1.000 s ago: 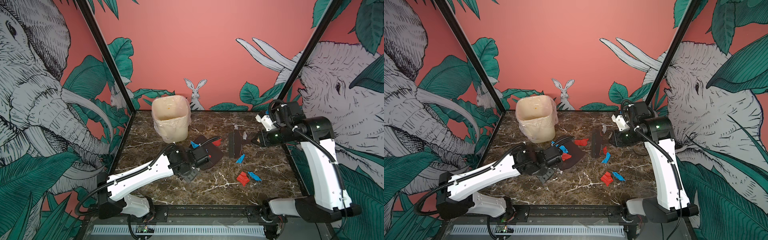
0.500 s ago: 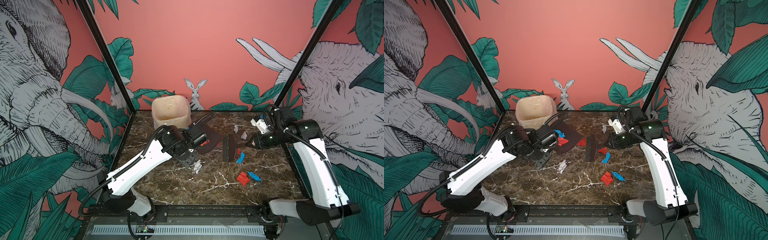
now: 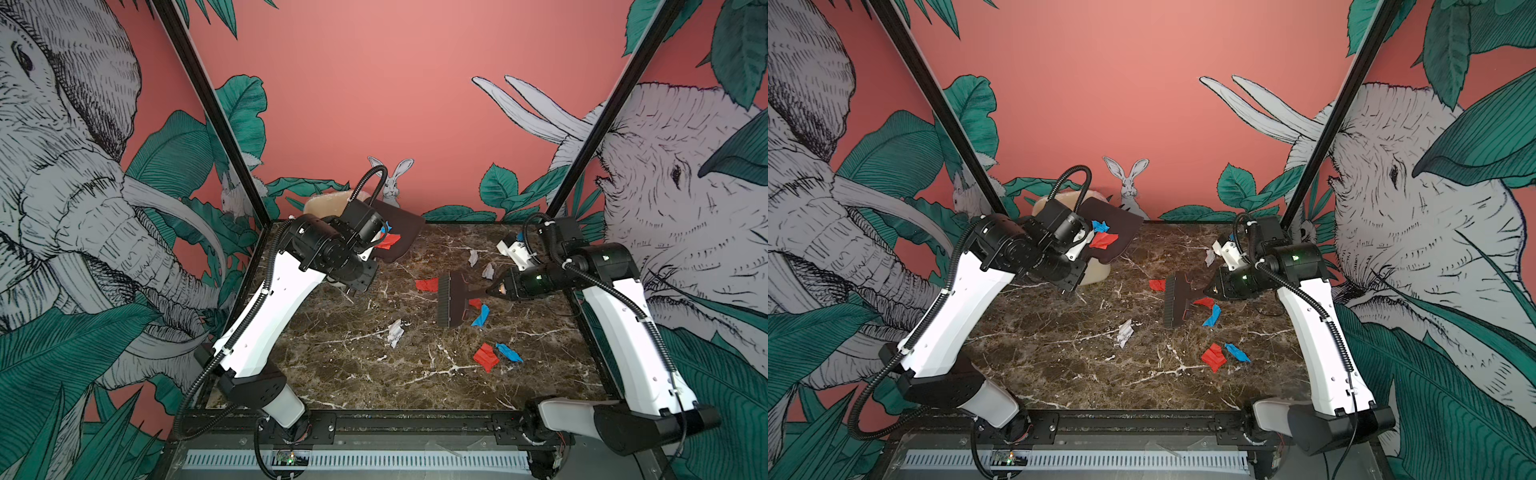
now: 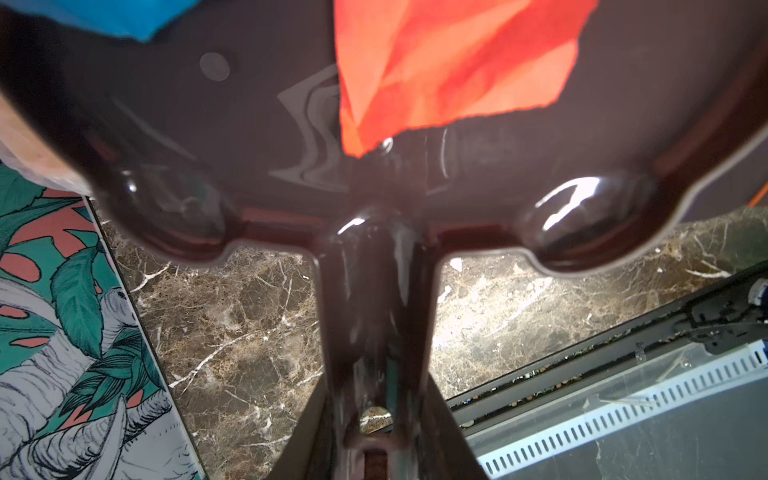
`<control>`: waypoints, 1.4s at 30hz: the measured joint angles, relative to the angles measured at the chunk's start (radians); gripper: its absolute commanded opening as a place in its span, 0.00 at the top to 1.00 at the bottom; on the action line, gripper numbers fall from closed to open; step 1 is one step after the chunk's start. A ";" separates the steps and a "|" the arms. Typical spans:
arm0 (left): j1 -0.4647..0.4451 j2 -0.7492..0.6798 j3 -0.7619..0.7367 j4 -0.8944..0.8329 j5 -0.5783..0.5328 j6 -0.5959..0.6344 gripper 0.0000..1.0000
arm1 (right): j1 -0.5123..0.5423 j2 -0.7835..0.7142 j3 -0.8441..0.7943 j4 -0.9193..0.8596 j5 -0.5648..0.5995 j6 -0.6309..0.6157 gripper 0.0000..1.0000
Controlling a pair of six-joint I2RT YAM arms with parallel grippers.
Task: Sweep away the paper scraps from the table
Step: 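Carry the dustpan with the left gripper over to the cream bin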
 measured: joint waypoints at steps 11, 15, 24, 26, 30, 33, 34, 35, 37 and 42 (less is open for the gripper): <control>0.214 0.068 0.065 0.000 -0.021 0.001 1.00 | 0.000 -0.009 -0.034 0.029 -0.013 0.000 1.00; 0.295 0.066 0.040 0.000 -0.056 0.010 1.00 | 0.000 -0.021 -0.041 0.039 -0.026 0.000 1.00; 0.363 0.133 0.100 0.000 -0.145 0.040 1.00 | 0.000 -0.028 -0.106 0.084 -0.058 0.003 1.00; 0.384 0.146 0.100 0.000 -0.156 0.047 1.00 | 0.000 -0.028 -0.109 0.092 -0.064 0.004 1.00; 0.445 0.160 0.099 0.000 -0.193 0.065 1.00 | 0.000 -0.028 -0.109 0.100 -0.076 0.003 1.00; 0.485 0.160 0.097 0.000 -0.235 0.077 1.00 | 0.000 -0.028 -0.109 0.100 -0.085 0.003 1.00; 0.494 0.160 0.096 0.000 -0.245 0.082 1.00 | 0.000 -0.028 -0.109 0.100 -0.088 0.004 1.00; 0.503 0.160 0.093 0.000 -0.258 0.087 1.00 | 0.000 -0.028 -0.109 0.100 -0.092 0.004 1.00; 0.510 0.160 0.090 0.000 -0.271 0.096 1.00 | 0.002 -0.028 -0.109 0.100 -0.099 0.005 1.00; 0.514 0.167 0.104 0.000 -0.279 0.123 1.00 | 0.014 -0.028 -0.110 0.100 -0.115 0.013 1.00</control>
